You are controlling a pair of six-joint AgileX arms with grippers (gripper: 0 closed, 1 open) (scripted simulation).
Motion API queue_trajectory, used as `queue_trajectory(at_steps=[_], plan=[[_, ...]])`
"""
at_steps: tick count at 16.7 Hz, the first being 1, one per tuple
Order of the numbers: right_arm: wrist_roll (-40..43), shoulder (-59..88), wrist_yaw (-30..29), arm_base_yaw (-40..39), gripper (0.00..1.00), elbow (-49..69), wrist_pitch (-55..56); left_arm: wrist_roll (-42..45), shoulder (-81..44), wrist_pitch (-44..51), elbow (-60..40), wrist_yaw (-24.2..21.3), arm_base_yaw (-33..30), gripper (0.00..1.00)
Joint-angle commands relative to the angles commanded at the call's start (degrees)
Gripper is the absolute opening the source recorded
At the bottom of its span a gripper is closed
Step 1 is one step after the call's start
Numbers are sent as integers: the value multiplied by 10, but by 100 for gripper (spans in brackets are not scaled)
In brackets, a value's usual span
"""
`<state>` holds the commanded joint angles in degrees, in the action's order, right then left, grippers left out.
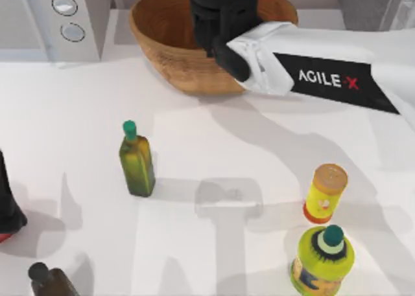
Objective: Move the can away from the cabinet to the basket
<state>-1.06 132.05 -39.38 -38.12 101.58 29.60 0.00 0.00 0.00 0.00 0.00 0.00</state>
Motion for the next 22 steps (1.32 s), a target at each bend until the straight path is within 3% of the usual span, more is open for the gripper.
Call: queue_trajectory(at_steps=[13,17,22], plan=[[0,-17,6,8,100,-14,-3,0,0,0,0,0,0,100],[-1,-124,40,52,100,-96,-26,0,0,0,0,0,0,100],[1,-384,116,131,100,-283,-94,0,0,0,0,0,0,100]])
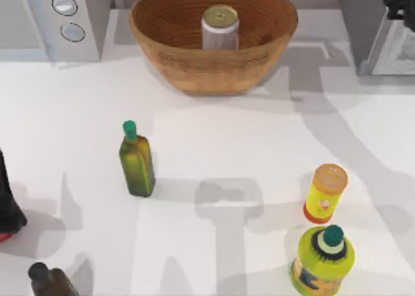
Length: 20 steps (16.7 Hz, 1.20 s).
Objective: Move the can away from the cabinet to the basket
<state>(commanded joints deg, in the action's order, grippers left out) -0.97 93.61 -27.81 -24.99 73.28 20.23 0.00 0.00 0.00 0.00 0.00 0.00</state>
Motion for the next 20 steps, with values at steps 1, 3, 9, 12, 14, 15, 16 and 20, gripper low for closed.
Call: queue_trajectory(at_steps=[1,3,9,12,14,15,16,20], plan=[[1,-64,18,17,100,-46,-17,0,0,0,0,0,0,100],[3,-197,55,51,100,-141,-53,0,0,0,0,0,0,100],[8,-584,165,147,100,-434,-148,0,0,0,0,0,0,100],[9,-740,213,190,100,-561,-178,0,0,0,0,0,0,100],[10,-821,239,213,100,-631,-190,0,0,0,0,0,0,100],[10,-854,250,223,100,-660,-194,0,0,0,0,0,0,100],[10,-882,259,232,100,-684,-198,0,0,0,0,0,0,100],[10,-936,278,250,100,-733,-202,0,0,0,0,0,0,100]])
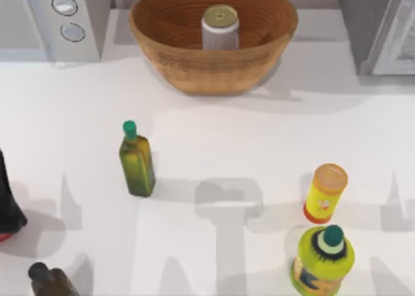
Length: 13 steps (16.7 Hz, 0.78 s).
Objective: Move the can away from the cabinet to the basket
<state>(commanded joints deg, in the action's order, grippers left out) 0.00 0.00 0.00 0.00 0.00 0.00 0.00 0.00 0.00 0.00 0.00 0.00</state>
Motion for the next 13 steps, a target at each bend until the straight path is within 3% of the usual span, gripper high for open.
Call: queue_trajectory(at_steps=[7,13], plan=[[-1,21,14,16,100,9,19,0,0,0,0,0,0,100],[-5,216,152,157,100,64,186,0,0,0,0,0,0,100]])
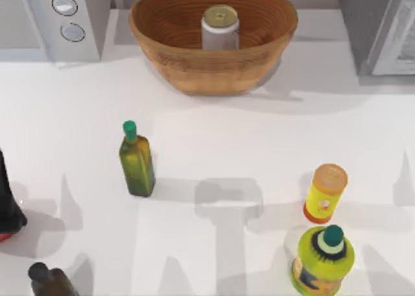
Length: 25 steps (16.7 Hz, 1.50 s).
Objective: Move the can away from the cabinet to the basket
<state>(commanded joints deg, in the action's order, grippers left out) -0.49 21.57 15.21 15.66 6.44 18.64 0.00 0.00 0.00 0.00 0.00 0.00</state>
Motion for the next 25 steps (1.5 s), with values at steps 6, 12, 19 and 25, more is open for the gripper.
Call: queue_trajectory(at_steps=[6,12,19,25], plan=[[-5,314,202,202,100,66,237,0,0,0,0,0,0,100],[-10,584,369,371,100,124,437,0,0,0,0,0,0,100],[-11,673,427,431,100,146,505,0,0,0,0,0,0,100],[-11,669,428,433,100,180,470,0,0,0,0,0,0,100]])
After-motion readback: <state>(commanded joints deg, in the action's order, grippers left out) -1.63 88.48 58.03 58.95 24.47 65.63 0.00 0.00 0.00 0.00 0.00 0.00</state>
